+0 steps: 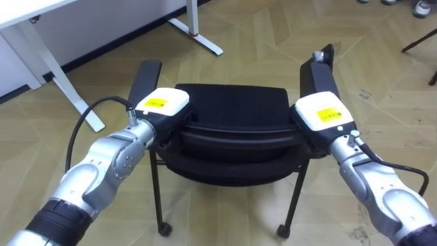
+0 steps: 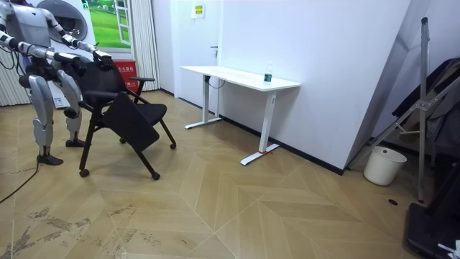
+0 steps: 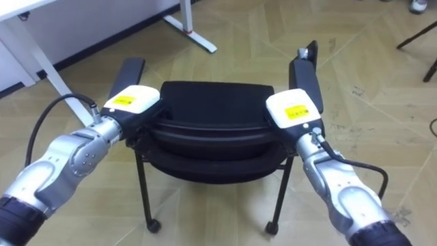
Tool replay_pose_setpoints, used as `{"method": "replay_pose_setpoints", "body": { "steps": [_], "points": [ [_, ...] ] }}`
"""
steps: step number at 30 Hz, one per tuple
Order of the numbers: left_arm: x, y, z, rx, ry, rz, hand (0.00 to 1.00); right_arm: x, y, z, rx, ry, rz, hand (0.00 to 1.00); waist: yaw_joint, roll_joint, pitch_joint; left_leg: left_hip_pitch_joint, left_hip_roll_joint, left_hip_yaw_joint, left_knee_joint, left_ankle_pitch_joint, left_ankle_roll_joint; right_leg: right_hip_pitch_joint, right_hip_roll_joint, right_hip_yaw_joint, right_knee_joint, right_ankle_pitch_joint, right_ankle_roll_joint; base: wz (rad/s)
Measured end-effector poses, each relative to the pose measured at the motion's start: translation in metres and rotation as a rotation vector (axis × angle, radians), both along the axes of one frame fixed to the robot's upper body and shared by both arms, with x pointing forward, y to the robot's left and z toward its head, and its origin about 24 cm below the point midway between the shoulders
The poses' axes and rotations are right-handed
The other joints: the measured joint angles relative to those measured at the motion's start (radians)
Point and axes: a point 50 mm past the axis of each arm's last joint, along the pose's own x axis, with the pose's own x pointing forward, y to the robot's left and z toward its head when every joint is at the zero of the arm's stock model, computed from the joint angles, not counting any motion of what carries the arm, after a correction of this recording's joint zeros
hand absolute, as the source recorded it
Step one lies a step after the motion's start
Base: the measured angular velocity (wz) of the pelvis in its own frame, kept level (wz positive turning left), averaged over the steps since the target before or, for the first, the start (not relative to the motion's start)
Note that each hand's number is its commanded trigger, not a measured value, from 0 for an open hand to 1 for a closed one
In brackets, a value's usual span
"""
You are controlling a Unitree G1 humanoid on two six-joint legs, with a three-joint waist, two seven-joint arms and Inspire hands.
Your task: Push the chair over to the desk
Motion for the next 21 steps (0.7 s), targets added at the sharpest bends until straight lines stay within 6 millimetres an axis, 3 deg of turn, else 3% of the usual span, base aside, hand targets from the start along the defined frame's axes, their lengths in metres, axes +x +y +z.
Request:
{"method": "replay_pose_setpoints", "body": {
  "steps": [3, 7, 9, 10, 11, 12, 13, 14, 15, 16, 17, 20, 21],
  "points": [
    [0.001, 0.002, -0.004, -0.001, 0.003, 0.01, 1.0, -0.001, 0.001, -0.002, 0.008, 0.009, 0.003, 1.0, 0.001, -0.002, 0.0056, -0.033, 0.015, 0.007, 0.092, -0.008, -0.001, -0.019, -0.002, -0.012, 0.083, -0.044, -0.014, 0.12],
    [0.002, 0.004, -0.008, -0.003, 0.007, 0.019, 1.0, -0.002, 0.002, -0.004, 0.01, 0.011, 0.016, 1.0, -0.004, 0.009, 0.0145, -0.101, 0.056, 0.022, 0.264, -0.023, -0.002, -0.05, 0.006, -0.033, 0.197, -0.135, -0.039, 0.2],
    [0.001, 0.005, -0.012, -0.011, 0.023, 0.019, 1.0, -0.002, 0.001, -0.004, 0.009, 0.013, 0.021, 1.0, -0.005, 0.025, 0.019, -0.132, 0.078, 0.02, 0.336, -0.02, -0.001, -0.049, 0.015, -0.022, 0.227, -0.156, -0.053, 0.14],
    [0.0, 0.005, -0.013, -0.011, 0.026, 0.016, 1.0, -0.002, 0.001, -0.004, 0.014, 0.01, 0.024, 1.0, 0.001, 0.022, 0.0229, -0.176, 0.077, 0.013, 0.381, -0.017, 0.006, -0.053, 0.015, -0.01, 0.258, -0.177, -0.069, 0.31],
    [0.0, 0.003, -0.014, -0.019, 0.028, 0.012, 1.0, -0.002, -0.001, -0.003, 0.013, 0.002, 0.024, 1.0, -0.011, 0.021, 0.0187, -0.213, 0.038, 0.013, 0.332, -0.025, 0.013, -0.062, 0.009, -0.001, 0.279, -0.193, -0.071, 0.36],
    [0.0, 0.001, -0.014, -0.024, 0.029, 0.011, 1.0, -0.002, -0.002, -0.003, 0.012, -0.002, 0.028, 1.0, -0.013, 0.02, 0.0188, -0.227, 0.018, 0.018, 0.294, -0.024, 0.016, -0.067, 0.003, 0.003, 0.284, -0.2, -0.066, 0.07],
    [0.0, 0.0, -0.014, -0.034, 0.03, 0.007, 1.0, -0.003, -0.007, -0.002, -0.002, -0.013, 0.033, 1.0, 0.002, 0.023, 0.016, -0.251, -0.012, 0.03, 0.191, -0.008, 0.014, -0.082, -0.001, 0.024, 0.29, -0.208, -0.053, -0.49],
    [0.0, 0.0, -0.014, -0.045, 0.033, -0.002, 1.0, -0.004, -0.009, -0.003, 0.0, -0.019, 0.032, 1.0, 0.019, 0.033, 0.0097, -0.259, -0.022, 0.024, 0.09, 0.032, 0.034, -0.089, 0.0, 0.028, 0.29, -0.209, -0.05, -0.73],
    [0.0, 0.0, -0.014, -0.044, 0.034, -0.007, 1.0, -0.005, -0.009, -0.005, 0.004, -0.019, 0.029, 1.0, 0.031, 0.034, 0.0075, -0.263, -0.022, 0.018, 0.079, 0.061, 0.043, -0.087, -0.001, 0.033, 0.291, -0.213, -0.044, -0.79],
    [-0.001, 0.001, -0.015, -0.036, 0.038, -0.013, 1.0, -0.007, -0.009, -0.008, 0.011, -0.015, 0.025, 1.0, 0.054, 0.032, -0.0069, -0.261, -0.025, 0.012, 0.08, 0.089, 0.049, -0.086, -0.008, 0.036, 0.29, -0.22, -0.03, -0.6],
    [0.0, 0.002, -0.013, -0.032, 0.031, -0.013, 1.0, -0.006, -0.007, -0.009, 0.023, -0.014, 0.021, 1.0, 0.055, 0.026, -0.0174, -0.255, -0.046, 0.003, 0.081, 0.09, 0.051, -0.087, -0.021, 0.042, 0.291, -0.226, -0.017, -0.4],
    [0.009, 0.005, 0.0, 0.002, -0.006, -0.026, 1.0, -0.003, -0.002, -0.01, 0.06, -0.04, 0.001, 1.0, 0.051, -0.022, -0.0181, -0.253, -0.066, 0.043, 0.086, 0.074, 0.077, -0.09, -0.059, 0.051, 0.29, -0.232, 0.013, -0.1],
    [0.01, 0.005, 0.002, 0.005, -0.011, -0.026, 1.0, -0.002, -0.002, -0.01, 0.065, -0.048, -0.002, 1.0, 0.05, -0.025, -0.018, -0.254, -0.073, 0.046, 0.091, 0.069, 0.085, -0.089, -0.065, 0.052, 0.29, -0.233, 0.018, -0.16]
  ]
}}
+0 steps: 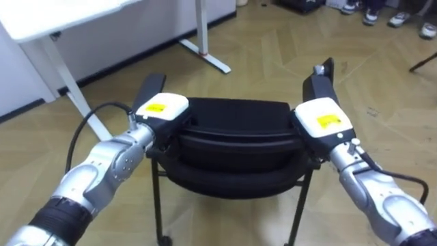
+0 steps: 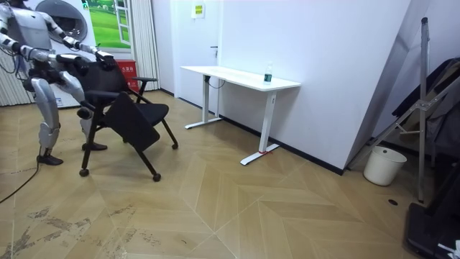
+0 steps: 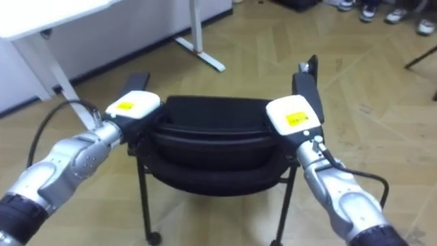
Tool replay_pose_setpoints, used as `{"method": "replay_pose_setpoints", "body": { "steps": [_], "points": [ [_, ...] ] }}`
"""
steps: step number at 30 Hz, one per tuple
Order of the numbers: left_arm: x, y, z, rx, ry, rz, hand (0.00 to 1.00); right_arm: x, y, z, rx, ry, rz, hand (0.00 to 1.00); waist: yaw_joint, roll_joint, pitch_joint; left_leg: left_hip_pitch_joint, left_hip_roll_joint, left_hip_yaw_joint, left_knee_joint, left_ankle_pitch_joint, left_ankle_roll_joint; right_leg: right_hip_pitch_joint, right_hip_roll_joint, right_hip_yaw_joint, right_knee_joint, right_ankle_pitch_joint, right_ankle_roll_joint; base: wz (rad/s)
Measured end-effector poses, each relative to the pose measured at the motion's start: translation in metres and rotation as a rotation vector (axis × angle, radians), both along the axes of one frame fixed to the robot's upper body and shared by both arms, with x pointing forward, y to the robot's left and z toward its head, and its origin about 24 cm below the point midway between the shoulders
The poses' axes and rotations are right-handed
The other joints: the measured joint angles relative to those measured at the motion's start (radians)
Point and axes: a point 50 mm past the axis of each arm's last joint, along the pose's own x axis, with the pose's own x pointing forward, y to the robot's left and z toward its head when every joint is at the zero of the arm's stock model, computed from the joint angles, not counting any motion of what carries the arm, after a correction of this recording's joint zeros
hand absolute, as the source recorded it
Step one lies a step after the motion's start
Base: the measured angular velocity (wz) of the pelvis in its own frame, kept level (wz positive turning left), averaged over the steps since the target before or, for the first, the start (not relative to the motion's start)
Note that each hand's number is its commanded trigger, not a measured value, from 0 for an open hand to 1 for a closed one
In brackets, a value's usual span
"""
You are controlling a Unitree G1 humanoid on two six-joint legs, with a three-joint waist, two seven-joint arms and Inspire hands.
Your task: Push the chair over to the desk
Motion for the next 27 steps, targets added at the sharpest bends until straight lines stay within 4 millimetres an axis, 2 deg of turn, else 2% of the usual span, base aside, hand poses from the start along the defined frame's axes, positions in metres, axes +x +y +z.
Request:
{"method": "replay_pose_setpoints", "body": {
  "steps": [1, 2, 3, 4, 5, 6, 8, 10, 12, 13, 14, 15, 16, 18, 20, 21, 22, 23, 24, 25, 26, 27],
  "points": [
    [0.002, -0.001, 0.003, 0.003, -0.005, -0.002, 1.0, 0.001, 0.0, 0.001, 0.003, -0.014, -0.009, 1.0, -0.005, -0.001, 0.0002, 0.0, -0.016, 0.002, 0.018, -0.013, 0.02, 0.008, -0.018, 0.0, 0.003, 0.001, 0.011, -0.12],
    [0.003, -0.002, 0.004, -0.001, -0.008, -0.001, 1.0, 0.002, -0.001, 0.003, 0.004, -0.028, -0.014, 1.0, -0.015, -0.003, -0.0006, 0.003, -0.04, 0.002, 0.035, -0.03, 0.045, 0.01, -0.039, -0.004, 0.026, -0.007, 0.03, -0.14],
    [0.003, -0.002, 0.004, -0.01, -0.01, 0.003, 1.0, 0.004, -0.001, 0.005, 0.008, -0.037, -0.017, 1.0, -0.019, -0.002, 0.0, 0.004, -0.05, 0.002, 0.048, -0.038, 0.058, 0.006, -0.05, -0.003, 0.057, -0.01, 0.036, -0.18],
    [0.005, -0.002, 0.005, -0.022, -0.018, 0.011, 1.0, 0.007, -0.001, 0.009, 0.013, -0.056, -0.023, 1.0, -0.025, 0.012, 0.0083, 0.006, -0.057, 0.004, 0.073, -0.063, 0.073, -0.02, -0.064, -0.002, 0.137, 0.0, 0.03, -0.14],
    [0.006, -0.004, 0.006, -0.026, -0.02, 0.014, 1.0, 0.008, -0.002, 0.009, 0.011, -0.067, -0.029, 1.0, -0.035, 0.024, 0.0164, 0.017, -0.059, 0.004, 0.084, -0.081, 0.084, -0.05, -0.077, 0.002, 0.232, 0.046, 0.022, -0.08],
    [0.007, -0.004, 0.005, -0.026, -0.019, 0.014, 1.0, 0.008, -0.002, 0.009, 0.011, -0.066, -0.032, 1.0, -0.038, 0.025, 0.0172, 0.026, -0.062, 0.003, 0.084, -0.086, 0.085, -0.066, -0.081, 0.009, 0.272, 0.07, 0.02, 0.06],
    [0.006, -0.005, 0.002, -0.026, -0.027, 0.013, 1.0, 0.006, -0.002, 0.006, 0.014, -0.059, -0.034, 1.0, -0.046, 0.032, 0.0219, 0.055, -0.067, 0.002, 0.095, -0.115, 0.093, -0.114, -0.093, 0.031, 0.384, 0.16, 0.018, 0.02],
    [0.006, -0.005, 0.002, -0.029, -0.049, 0.013, 1.0, 0.006, -0.001, 0.006, 0.022, -0.071, -0.038, 1.0, -0.047, 0.041, 0.0243, 0.058, -0.065, -0.004, 0.105, -0.137, 0.106, -0.146, -0.092, 0.041, 0.434, 0.206, 0.006, -0.04],
    [0.006, -0.002, 0.004, -0.027, -0.074, 0.013, 1.0, 0.008, 0.001, 0.008, 0.031, -0.089, -0.039, 1.0, -0.034, 0.048, 0.0289, 0.058, -0.059, -0.01, 0.104, -0.146, 0.108, -0.205, -0.08, 0.049, 0.455, 0.19, 0.017, -0.24],
    [0.007, -0.002, 0.006, -0.029, -0.088, 0.013, 1.0, 0.009, 0.003, 0.009, 0.031, -0.098, -0.035, 1.0, -0.019, 0.059, 0.0361, 0.063, -0.053, -0.027, 0.103, -0.149, 0.107, -0.248, -0.058, 0.044, 0.447, 0.177, 0.018, -0.38],
    [0.007, 0.001, 0.006, -0.021, -0.092, 0.016, 1.0, 0.01, 0.005, 0.008, 0.026, -0.099, -0.022, 1.0, -0.013, 0.06, 0.0393, 0.071, -0.05, -0.034, 0.098, -0.153, 0.104, -0.293, -0.046, 0.029, 0.424, 0.173, 0.019, -0.3],
    [0.007, 0.003, 0.006, -0.015, -0.093, 0.018, 1.0, 0.01, 0.006, 0.007, 0.029, -0.097, -0.019, 1.0, -0.011, 0.06, 0.0391, 0.073, -0.048, -0.034, 0.097, -0.156, 0.102, -0.313, -0.043, 0.017, 0.4, 0.173, 0.019, -0.07],
    [0.007, 0.005, 0.006, -0.009, -0.095, 0.02, 1.0, 0.01, 0.007, 0.007, 0.033, -0.096, -0.016, 1.0, -0.012, 0.059, 0.0392, 0.077, -0.048, -0.043, 0.098, -0.164, 0.101, -0.346, -0.033, -0.009, 0.335, 0.175, 0.015, 0.11],
    [0.007, 0.005, 0.004, -0.007, -0.089, 0.026, 1.0, 0.009, 0.01, 0.004, 0.043, -0.09, -0.013, 1.0, -0.018, 0.056, 0.0409, 0.103, -0.047, -0.054, 0.097, -0.178, 0.094, -0.367, 0.0, -0.017, 0.212, 0.191, -0.005, 0.17],
    [0.004, 0.009, -0.004, 0.002, -0.067, 0.04, 1.0, 0.006, 0.014, -0.002, 0.048, -0.064, -0.007, 1.0, -0.027, 0.047, 0.0402, 0.143, -0.055, -0.062, 0.102, -0.21, 0.084, -0.357, 0.035, -0.019, 0.036, 0.241, -0.032, 0.23],
    [0.003, 0.009, -0.005, 0.002, -0.065, 0.041, 1.0, 0.005, 0.014, -0.003, 0.049, -0.061, -0.007, 1.0, -0.033, 0.038, 0.0341, 0.15, -0.055, -0.066, 0.109, -0.22, 0.081, -0.357, 0.042, -0.018, 0.011, 0.254, -0.034, 0.41],
    [0.002, 0.009, -0.006, 0.003, -0.062, 0.039, 1.0, 0.003, 0.013, -0.005, 0.052, -0.054, -0.005, 1.0, -0.049, 0.037, 0.031, 0.158, -0.059, -0.088, 0.125, -0.24, 0.073, -0.354, 0.052, -0.019, -0.026, 0.277, -0.045, 0.6],
    [0.002, 0.008, -0.007, 0.006, -0.057, 0.036, 1.0, 0.001, 0.012, -0.006, 0.053, -0.047, -0.006, 1.0, -0.064, 0.04, 0.0217, 0.161, -0.057, -0.116, 0.141, -0.26, 0.063, -0.339, 0.061, -0.025, -0.027, 0.296, -0.057, 0.6],
    [0.002, 0.008, -0.007, 0.006, -0.055, 0.035, 1.0, 0.001, 0.012, -0.006, 0.052, -0.045, -0.006, 1.0, -0.07, 0.04, 0.0177, 0.166, -0.053, -0.127, 0.144, -0.268, 0.057, -0.331, 0.068, -0.03, -0.029, 0.297, -0.059, 0.44],
    [0.002, 0.007, -0.008, 0.004, -0.054, 0.036, 1.0, 0.002, 0.012, -0.005, 0.052, -0.042, -0.005, 1.0, -0.076, 0.046, 0.0163, 0.181, -0.045, -0.146, 0.141, -0.277, 0.04, -0.308, 0.08, -0.043, -0.036, 0.295, -0.063, 0.17],
    [0.002, 0.006, -0.007, 0.0, -0.058, 0.038, 1.0, 0.003, 0.011, -0.003, 0.05, -0.047, -0.005, 1.0, -0.076, 0.056, 0.0142, 0.197, -0.029, -0.151, 0.14, -0.288, 0.022, -0.296, 0.096, -0.06, -0.036, 0.286, -0.084, 0.09],
    [0.002, 0.006, -0.007, -0.001, -0.06, 0.039, 1.0, 0.003, 0.011, -0.002, 0.049, -0.048, -0.004, 1.0, -0.074, 0.059, 0.0136, 0.204, -0.025, -0.156, 0.14, -0.291, 0.018, -0.29, 0.101, -0.066, -0.033, 0.283, -0.091, 0.1]
  ]
}}
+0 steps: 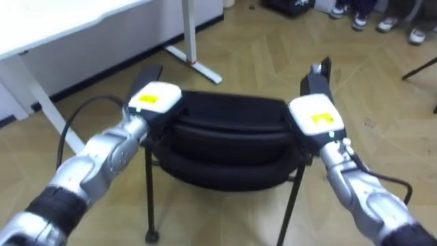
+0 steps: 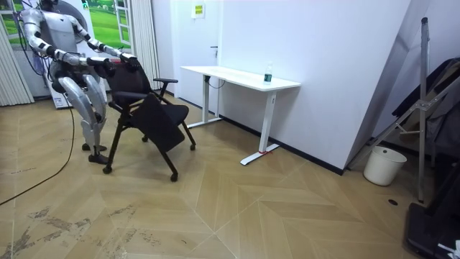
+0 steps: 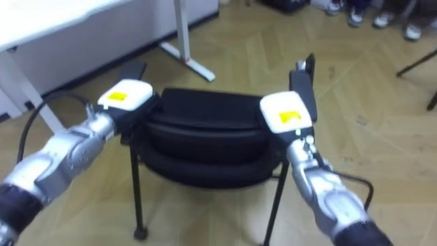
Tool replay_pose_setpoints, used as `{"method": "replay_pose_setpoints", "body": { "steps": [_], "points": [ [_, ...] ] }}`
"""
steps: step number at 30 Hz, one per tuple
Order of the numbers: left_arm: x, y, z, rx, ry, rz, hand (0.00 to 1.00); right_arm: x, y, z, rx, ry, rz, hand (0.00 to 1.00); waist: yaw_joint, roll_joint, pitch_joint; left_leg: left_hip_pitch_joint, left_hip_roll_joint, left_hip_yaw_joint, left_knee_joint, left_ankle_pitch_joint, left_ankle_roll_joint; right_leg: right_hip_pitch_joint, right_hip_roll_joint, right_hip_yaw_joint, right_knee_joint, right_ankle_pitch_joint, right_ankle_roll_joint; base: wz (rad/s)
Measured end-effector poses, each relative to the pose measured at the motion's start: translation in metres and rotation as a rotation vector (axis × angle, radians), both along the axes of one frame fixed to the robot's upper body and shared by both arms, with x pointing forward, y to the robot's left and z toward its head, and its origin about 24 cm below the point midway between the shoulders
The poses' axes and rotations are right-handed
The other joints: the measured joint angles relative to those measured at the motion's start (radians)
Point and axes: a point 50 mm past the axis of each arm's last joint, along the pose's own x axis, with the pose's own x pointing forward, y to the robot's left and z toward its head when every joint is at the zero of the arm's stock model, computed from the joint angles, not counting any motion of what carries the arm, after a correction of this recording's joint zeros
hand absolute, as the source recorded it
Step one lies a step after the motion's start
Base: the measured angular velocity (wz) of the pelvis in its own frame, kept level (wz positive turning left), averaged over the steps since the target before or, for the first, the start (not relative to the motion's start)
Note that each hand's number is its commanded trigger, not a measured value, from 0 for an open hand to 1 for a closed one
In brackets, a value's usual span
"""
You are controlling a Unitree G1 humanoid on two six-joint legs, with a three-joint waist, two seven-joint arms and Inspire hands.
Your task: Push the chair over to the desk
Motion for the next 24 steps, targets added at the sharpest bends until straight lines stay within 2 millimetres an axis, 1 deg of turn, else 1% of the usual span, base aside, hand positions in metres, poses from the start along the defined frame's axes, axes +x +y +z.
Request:
{"method": "replay_pose_setpoints", "body": {
  "steps": [1, 2, 3, 4, 5, 6, 7, 8, 9, 10, 11, 12, 13, 14, 15, 16, 17, 18, 19, 20, 21, 22, 23, 24],
  "points": [
    [0.0, 0.0, 0.0, -0.003, -0.002, 0.002, 1.0, 0.001, 0.0, 0.001, -0.004, 0.0, 0.003, 1.0, 0.0, 0.004, -0.0012, 0.011, 0.01, -0.006, 0.002, -0.008, -0.006, 0.014, 0.0, -0.011, 0.012, -0.007, -0.012, 0.24],
    [0.0, -0.001, 0.001, -0.006, -0.006, 0.003, 1.0, 0.001, -0.001, 0.003, -0.007, 0.002, 0.005, 1.0, -0.002, 0.005, -0.0009, 0.022, 0.027, 0.014, 0.035, -0.015, -0.019, 0.03, 0.003, -0.022, 0.025, -0.013, -0.024, 0.3],
    [0.0, -0.001, 0.001, -0.007, -0.006, 0.003, 1.0, 0.001, -0.001, 0.003, -0.009, 0.003, 0.005, 1.0, -0.002, 0.007, 0.0002, 0.015, 0.04, 0.04, 0.07, -0.014, -0.024, 0.037, 0.009, -0.024, 0.035, -0.027, -0.028, 0.25],
    [0.0, -0.001, 0.0, -0.008, -0.005, 0.004, 1.0, 0.001, -0.002, 0.003, -0.012, 0.011, 0.007, 1.0, -0.001, 0.012, 0.0036, -0.007, 0.08, 0.079, 0.159, 0.002, -0.048, 0.056, 0.019, -0.035, 0.055, -0.056, -0.042, 0.13],
    [-0.001, -0.001, -0.002, -0.009, 0.004, 0.007, 1.0, 0.001, -0.001, 0.003, -0.014, 0.022, 0.013, 1.0, 0.001, 0.014, 0.0042, -0.018, 0.105, 0.089, 0.228, 0.024, -0.069, 0.081, 0.022, -0.048, 0.07, -0.085, -0.053, 0.09],
    [-0.002, 0.0, -0.004, -0.009, 0.01, 0.01, 1.0, 0.0, -0.001, 0.002, -0.014, 0.027, 0.016, 1.0, 0.003, 0.016, 0.0057, -0.018, 0.114, 0.095, 0.255, 0.04, -0.073, 0.095, 0.026, -0.049, 0.071, -0.096, -0.057, 0.07],
    [-0.005, 0.001, -0.007, -0.015, 0.017, 0.017, 1.0, 0.0, -0.001, 0.001, -0.015, 0.035, 0.022, 1.0, 0.016, 0.016, 0.0082, -0.016, 0.123, 0.107, 0.289, 0.078, -0.072, 0.125, 0.027, -0.044, 0.071, -0.114, -0.065, 0.05],
    [-0.007, 0.001, -0.01, -0.02, 0.019, 0.023, 1.0, -0.001, -0.001, 0.0, -0.014, 0.038, 0.025, 1.0, 0.022, 0.01, 0.0117, -0.021, 0.126, 0.118, 0.318, 0.119, -0.086, 0.147, 0.026, -0.032, 0.071, -0.133, -0.066, 0.04],
    [-0.008, 0.001, -0.012, -0.026, 0.017, 0.026, 1.0, -0.001, -0.001, 0.0, -0.014, 0.036, 0.027, 1.0, 0.023, 0.0, 0.0148, -0.027, 0.128, 0.125, 0.326, 0.121, -0.086, 0.152, 0.024, -0.03, 0.071, -0.142, -0.068, 0.07],
    [-0.008, 0.0, -0.011, -0.034, 0.001, 0.026, 1.0, 0.001, -0.001, 0.003, -0.014, 0.025, 0.032, 1.0, 0.026, 0.008, 0.0084, -0.057, 0.131, 0.133, 0.311, 0.103, -0.072, 0.156, 0.021, -0.029, 0.073, -0.157, -0.068, 0.0],
    [-0.008, -0.001, -0.01, -0.042, -0.011, 0.025, 1.0, 0.002, -0.003, 0.005, -0.019, 0.016, 0.03, 1.0, 0.03, 0.0, 0.0102, -0.11, 0.127, 0.135, 0.283, 0.093, -0.066, 0.159, 0.012, -0.027, 0.08, -0.172, -0.068, 0.0],
    [-0.008, -0.002, -0.009, -0.045, -0.015, 0.025, 1.0, 0.003, -0.004, 0.006, -0.022, 0.013, 0.031, 1.0, 0.032, -0.001, 0.0107, -0.141, 0.128, 0.136, 0.26, 0.094, -0.067, 0.164, 0.01, -0.027, 0.08, -0.177, -0.062, -0.06],
    [-0.008, -0.004, -0.01, -0.052, -0.015, 0.024, 1.0, 0.003, -0.006, 0.007, -0.029, 0.013, 0.031, 1.0, 0.037, -0.01, 0.0166, -0.19, 0.128, 0.139, 0.189, 0.099, -0.075, 0.182, -0.001, -0.044, 0.078, -0.189, -0.063, -0.04],
    [-0.009, -0.004, -0.012, -0.053, -0.01, 0.024, 1.0, 0.003, -0.006, 0.006, -0.03, 0.017, 0.031, 1.0, 0.041, -0.009, 0.0169, -0.214, 0.128, 0.152, 0.065, 0.124, -0.091, 0.206, -0.004, -0.046, 0.074, -0.203, -0.059, -0.05],
    [-0.009, -0.005, -0.012, -0.055, -0.01, 0.024, 1.0, 0.002, -0.007, 0.006, -0.031, 0.017, 0.033, 1.0, 0.041, -0.008, 0.0167, -0.223, 0.129, 0.165, -0.009, 0.147, -0.091, 0.215, -0.004, -0.047, 0.072, -0.212, -0.056, -0.09],
    [-0.009, -0.005, -0.013, -0.053, -0.013, 0.023, 1.0, 0.002, -0.007, 0.006, -0.033, 0.018, 0.034, 1.0, 0.048, -0.011, 0.0149, -0.241, 0.125, 0.168, -0.104, 0.24, -0.08, 0.226, -0.006, -0.039, 0.071, -0.228, -0.048, -0.16],
    [-0.01, -0.004, -0.012, -0.052, -0.018, 0.022, 1.0, 0.002, -0.007, 0.006, -0.034, 0.017, 0.031, 1.0, 0.054, -0.017, 0.003, -0.239, 0.109, 0.163, -0.183, 0.326, -0.068, 0.233, -0.014, -0.026, 0.065, -0.24, -0.036, -0.18],
    [-0.009, -0.004, -0.011, -0.052, -0.023, 0.022, 1.0, 0.002, -0.007, 0.007, -0.034, 0.013, 0.029, 1.0, 0.054, -0.012, -0.0053, -0.233, 0.096, 0.163, -0.207, 0.361, -0.062, 0.239, -0.018, -0.022, 0.062, -0.244, -0.03, -0.09],
    [-0.008, -0.004, -0.007, -0.056, -0.042, 0.02, 1.0, 0.003, -0.006, 0.01, -0.031, -0.002, 0.027, 1.0, 0.051, -0.022, -0.0057, -0.218, 0.075, 0.163, -0.239, 0.404, -0.04, 0.244, -0.032, -0.017, 0.059, -0.252, -0.016, 0.04],
    [-0.006, -0.004, -0.003, -0.058, -0.061, 0.017, 1.0, 0.004, -0.007, 0.014, -0.031, -0.019, 0.023, 1.0, 0.048, -0.026, -0.0089, -0.215, 0.062, 0.162, -0.235, 0.422, -0.026, 0.246, -0.044, -0.018, 0.057, -0.258, -0.004, 0.05],
    [-0.005, -0.005, -0.001, -0.058, -0.066, 0.016, 1.0, 0.005, -0.007, 0.015, -0.032, -0.025, 0.021, 1.0, 0.048, -0.028, -0.0101, -0.215, 0.057, 0.167, -0.223, 0.415, -0.023, 0.25, -0.051, -0.02, 0.05, -0.261, 0.001, 0.0],
    [-0.003, -0.005, 0.002, -0.056, -0.074, 0.015, 1.0, 0.006, -0.006, 0.018, -0.033, -0.037, 0.017, 1.0, 0.048, -0.03, -0.0097, -0.212, 0.044, 0.182, -0.212, 0.395, -0.017, 0.263, -0.06, -0.019, 0.033, -0.262, 0.01, -0.06],
    [-0.001, -0.004, 0.003, -0.056, -0.078, 0.017, 1.0, 0.007, -0.005, 0.019, -0.032, -0.045, 0.013, 1.0, 0.052, -0.033, -0.0077, -0.206, 0.036, 0.194, -0.2, 0.373, -0.012, 0.279, -0.074, -0.019, 0.029, -0.266, 0.02, -0.07],
    [-0.001, -0.004, 0.003, -0.057, -0.079, 0.019, 1.0, 0.007, -0.005, 0.02, -0.031, -0.047, 0.013, 1.0, 0.052, -0.035, -0.0066, -0.202, 0.03, 0.197, -0.191, 0.361, -0.01, 0.287, -0.081, -0.02, 0.031, -0.269, 0.026, -0.07]
  ]
}}
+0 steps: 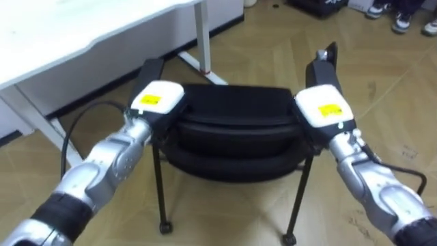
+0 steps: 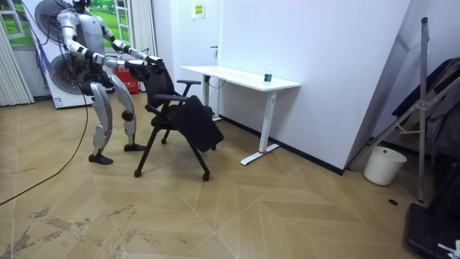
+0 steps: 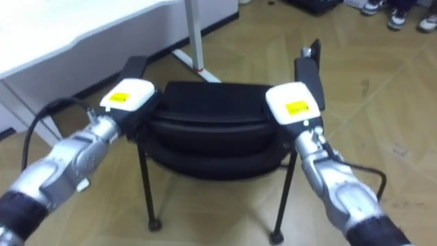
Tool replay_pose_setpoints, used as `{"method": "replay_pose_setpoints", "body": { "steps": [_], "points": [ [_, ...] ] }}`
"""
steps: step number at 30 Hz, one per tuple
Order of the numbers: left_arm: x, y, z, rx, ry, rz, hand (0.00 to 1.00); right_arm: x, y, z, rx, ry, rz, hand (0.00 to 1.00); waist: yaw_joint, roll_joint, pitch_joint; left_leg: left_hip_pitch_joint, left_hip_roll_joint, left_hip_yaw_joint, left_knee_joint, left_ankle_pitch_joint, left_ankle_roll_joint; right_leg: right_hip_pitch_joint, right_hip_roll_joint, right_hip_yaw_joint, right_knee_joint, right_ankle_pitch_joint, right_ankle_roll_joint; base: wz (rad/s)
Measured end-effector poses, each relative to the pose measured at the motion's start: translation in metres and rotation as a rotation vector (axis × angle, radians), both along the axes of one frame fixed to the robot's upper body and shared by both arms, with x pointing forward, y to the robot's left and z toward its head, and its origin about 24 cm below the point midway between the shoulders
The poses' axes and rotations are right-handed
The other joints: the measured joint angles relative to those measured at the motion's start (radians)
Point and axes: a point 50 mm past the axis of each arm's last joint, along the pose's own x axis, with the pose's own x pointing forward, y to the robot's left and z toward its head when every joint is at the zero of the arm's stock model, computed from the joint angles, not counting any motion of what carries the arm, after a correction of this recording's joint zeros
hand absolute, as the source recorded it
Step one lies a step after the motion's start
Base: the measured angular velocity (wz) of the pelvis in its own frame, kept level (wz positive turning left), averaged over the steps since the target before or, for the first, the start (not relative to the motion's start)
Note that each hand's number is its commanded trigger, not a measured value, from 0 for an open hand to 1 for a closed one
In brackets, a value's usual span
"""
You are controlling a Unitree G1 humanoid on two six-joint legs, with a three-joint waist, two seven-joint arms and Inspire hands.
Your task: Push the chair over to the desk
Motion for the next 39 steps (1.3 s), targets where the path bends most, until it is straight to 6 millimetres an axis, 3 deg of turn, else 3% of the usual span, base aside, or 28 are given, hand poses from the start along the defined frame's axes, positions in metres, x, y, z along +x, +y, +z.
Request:
{"method": "replay_pose_setpoints", "body": {
  "steps": [2, 3, 5, 9, 11, 12, 13, 14, 16, 18, 19, 20, 21, 22, 24, 26, 28, 33, 36, 38, 39],
  "points": [
    [0.0, 0.0, 0.0, -0.002, 0.002, 0.0, 1.0, 0.001, 0.0, 0.001, -0.001, 0.0, 0.0, 1.0, 0.001, -0.01, 0.0033, 0.022, -0.022, 0.02, 0.024, -0.055, 0.012, 0.008, -0.042, -0.01, 0.074, -0.01, 0.022, -0.05],
    [0.0, 0.0, 0.0, -0.004, 0.005, 0.001, 1.0, 0.001, 0.0, 0.001, -0.003, 0.004, 0.0, 1.0, 0.001, -0.013, 0.003, 0.032, -0.031, 0.022, 0.027, -0.067, 0.015, 0.002, -0.054, -0.013, 0.11, -0.01, 0.024, 0.0],
    [0.001, 0.0, 0.001, -0.006, 0.007, 0.0, 1.0, 0.001, 0.0, 0.001, -0.009, 0.009, 0.004, 1.0, 0.0, -0.013, 0.0031, 0.044, -0.041, 0.022, 0.078, -0.126, 0.026, -0.036, -0.087, -0.002, 0.261, 0.019, 0.056, 0.08],
    [0.002, 0.002, 0.003, -0.009, 0.002, -0.001, 1.0, 0.002, 0.003, 0.002, -0.005, 0.03, 0.006, 1.0, 0.008, -0.01, 0.0034, 0.055, -0.04, -0.011, 0.135, -0.197, 0.028, -0.047, -0.092, -0.001, 0.357, 0.081, 0.047, 0.14],
    [0.002, 0.003, 0.004, 0.002, -0.005, -0.006, 1.0, 0.001, 0.004, -0.001, -0.005, 0.045, 0.002, 1.0, 0.013, -0.006, 0.0053, 0.082, -0.039, -0.065, 0.126, -0.209, 0.025, -0.052, -0.069, 0.002, 0.39, 0.174, 0.051, 0.34],
    [0.002, 0.004, 0.004, 0.005, -0.007, -0.009, 1.0, 0.001, 0.005, -0.002, -0.006, 0.051, 0.005, 1.0, 0.015, -0.004, 0.0076, 0.095, -0.036, -0.081, 0.115, -0.209, 0.024, -0.066, -0.06, 0.003, 0.402, 0.198, 0.05, 0.28],
    [0.001, 0.007, 0.004, 0.014, -0.01, -0.013, 1.0, 0.0, 0.009, -0.004, -0.004, 0.058, 0.012, 1.0, 0.03, 0.006, 0.0133, 0.111, -0.031, -0.105, 0.088, -0.206, 0.017, -0.095, -0.034, 0.029, 0.403, 0.172, 0.051, 0.1],
    [0.002, 0.013, 0.005, 0.022, -0.021, -0.009, 1.0, 0.0, 0.013, -0.003, -0.001, 0.05, 0.02, 1.0, 0.05, 0.01, 0.0161, 0.125, -0.02, -0.114, 0.06, -0.2, 0.007, -0.136, -0.002, 0.044, 0.387, 0.116, 0.038, 0.1],
    [0.002, 0.02, 0.004, 0.028, -0.023, 0.008, 1.0, 0.001, 0.021, -0.003, 0.014, 0.034, 0.026, 1.0, 0.059, 0.013, 0.019, 0.148, -0.02, -0.17, 0.021, -0.188, -0.011, -0.188, 0.037, 0.052, 0.299, 0.078, 0.026, 0.39],
    [0.002, 0.025, 0.001, 0.026, -0.024, 0.028, 1.0, 0.001, 0.027, -0.004, 0.018, 0.037, 0.037, 1.0, 0.06, 0.013, 0.02, 0.174, -0.02, -0.219, -0.009, -0.181, -0.029, -0.236, 0.058, 0.079, 0.171, 0.081, 0.021, 0.76],
    [0.001, 0.027, 0.0, 0.026, -0.021, 0.035, 1.0, 0.001, 0.03, -0.005, 0.02, 0.038, 0.043, 1.0, 0.06, 0.01, 0.0208, 0.189, -0.021, -0.258, -0.018, -0.185, -0.046, -0.259, 0.06, 0.102, 0.063, 0.115, 0.021, 0.92],
    [0.0, 0.03, -0.001, 0.023, -0.022, 0.045, 1.0, 0.002, 0.032, -0.004, 0.025, 0.038, 0.048, 1.0, 0.064, 0.003, 0.0226, 0.196, -0.023, -0.29, -0.005, -0.201, -0.068, -0.274, 0.06, 0.142, -0.037, 0.195, 0.029, 0.92],
    [0.0, 0.032, -0.001, 0.02, -0.022, 0.052, 1.0, 0.002, 0.034, -0.004, 0.024, 0.038, 0.051, 1.0, 0.07, -0.004, 0.021, 0.191, -0.022, -0.3, 0.014, -0.215, -0.078, -0.274, 0.05, 0.135, -0.034, 0.235, 0.032, 0.73],
    [-0.001, 0.032, -0.001, 0.014, -0.024, 0.058, 1.0, 0.003, 0.034, -0.003, 0.012, 0.034, 0.057, 1.0, 0.095, -0.002, 0.0171, 0.188, -0.015, -0.317, 0.046, -0.239, -0.099, -0.262, 0.045, 0.069, -0.014, 0.227, -0.025, 0.73],
    [0.0, 0.031, 0.003, 0.009, -0.041, 0.058, 1.0, 0.007, 0.033, 0.001, -0.001, 0.022, 0.062, 1.0, 0.099, -0.001, 0.0168, 0.174, 0.006, -0.316, 0.051, -0.23, -0.108, -0.241, 0.051, 0.004, -0.02, 0.209, -0.067, 0.86],
    [0.002, 0.032, 0.007, 0.001, -0.062, 0.08, 1.0, 0.017, 0.034, 0.01, -0.017, 0.01, 0.077, 1.0, 0.111, 0.004, 0.017, 0.173, 0.034, -0.313, 0.031, -0.218, -0.13, -0.225, 0.062, -0.046, -0.029, 0.191, -0.095, 0.69],
    [0.003, 0.032, 0.008, -0.004, -0.063, 0.094, 1.0, 0.023, 0.034, 0.014, -0.032, 0.004, 0.09, 1.0, 0.114, 0.008, 0.0159, 0.174, 0.044, -0.313, 0.009, -0.202, -0.148, -0.208, 0.063, -0.083, -0.04, 0.18, -0.109, 0.55],
    [0.001, 0.029, 0.007, -0.011, -0.061, 0.108, 1.0, 0.025, 0.033, 0.017, -0.05, 0.011, 0.099, 1.0, 0.127, 0.01, 0.015, 0.194, 0.069, -0.295, -0.006, -0.199, -0.153, -0.151, 0.062, -0.155, -0.039, 0.138, -0.115, 0.49],
    [-0.001, 0.027, 0.004, -0.009, -0.049, 0.108, 1.0, 0.023, 0.029, 0.013, -0.06, 0.031, 0.094, 1.0, 0.126, 0.012, 0.0157, 0.208, 0.099, -0.219, 0.001, -0.199, -0.154, -0.11, 0.068, -0.164, -0.039, 0.135, -0.111, 0.52],
    [-0.003, 0.024, 0.0, 0.001, -0.035, 0.094, 1.0, 0.017, 0.026, 0.007, -0.057, 0.049, 0.094, 1.0, 0.095, 0.013, 0.0157, 0.21, 0.111, -0.169, 0.019, -0.199, -0.154, -0.068, 0.07, -0.158, -0.051, 0.126, -0.095, 0.81],
    [-0.003, 0.024, 0.0, 0.002, -0.034, 0.093, 1.0, 0.017, 0.025, 0.007, -0.056, 0.05, 0.093, 1.0, 0.088, 0.014, 0.0157, 0.211, 0.112, -0.167, 0.019, -0.199, -0.154, -0.06, 0.071, -0.158, -0.058, 0.124, -0.092, 0.61]
  ]
}}
